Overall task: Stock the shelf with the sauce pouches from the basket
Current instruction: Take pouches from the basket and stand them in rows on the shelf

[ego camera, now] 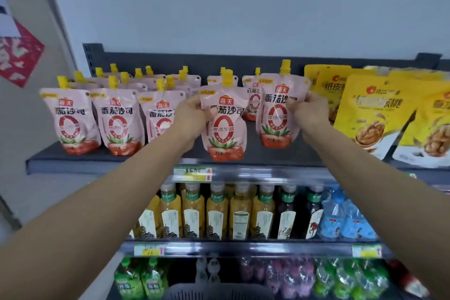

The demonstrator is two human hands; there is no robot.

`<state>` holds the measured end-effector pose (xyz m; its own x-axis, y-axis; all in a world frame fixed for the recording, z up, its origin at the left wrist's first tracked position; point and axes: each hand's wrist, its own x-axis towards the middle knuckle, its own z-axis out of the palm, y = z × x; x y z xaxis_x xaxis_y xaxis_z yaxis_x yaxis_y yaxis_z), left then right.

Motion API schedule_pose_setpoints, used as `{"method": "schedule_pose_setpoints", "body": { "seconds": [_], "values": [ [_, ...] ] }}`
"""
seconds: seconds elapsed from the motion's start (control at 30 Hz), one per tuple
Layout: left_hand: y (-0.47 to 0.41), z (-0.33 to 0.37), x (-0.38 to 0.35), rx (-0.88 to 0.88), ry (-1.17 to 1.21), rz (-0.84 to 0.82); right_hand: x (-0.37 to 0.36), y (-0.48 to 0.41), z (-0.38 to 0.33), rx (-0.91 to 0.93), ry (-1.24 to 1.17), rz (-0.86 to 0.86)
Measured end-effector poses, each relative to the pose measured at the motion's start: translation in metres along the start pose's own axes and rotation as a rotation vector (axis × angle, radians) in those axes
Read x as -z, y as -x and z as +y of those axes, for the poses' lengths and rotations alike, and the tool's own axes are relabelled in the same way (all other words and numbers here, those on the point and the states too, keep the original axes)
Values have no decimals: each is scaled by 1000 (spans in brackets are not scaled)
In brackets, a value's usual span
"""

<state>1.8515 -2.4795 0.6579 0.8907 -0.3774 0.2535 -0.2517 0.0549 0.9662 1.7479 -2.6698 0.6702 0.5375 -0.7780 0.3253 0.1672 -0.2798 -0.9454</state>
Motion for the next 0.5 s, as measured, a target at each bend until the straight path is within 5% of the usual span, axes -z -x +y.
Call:
{"method": "schedule_pose_setpoints", "body": {
  "seconds": [0.5],
  "values": [
    [-109,-45,-60,101,-58,202,-18,-110,49,-74,-21,-106]
  ]
}}
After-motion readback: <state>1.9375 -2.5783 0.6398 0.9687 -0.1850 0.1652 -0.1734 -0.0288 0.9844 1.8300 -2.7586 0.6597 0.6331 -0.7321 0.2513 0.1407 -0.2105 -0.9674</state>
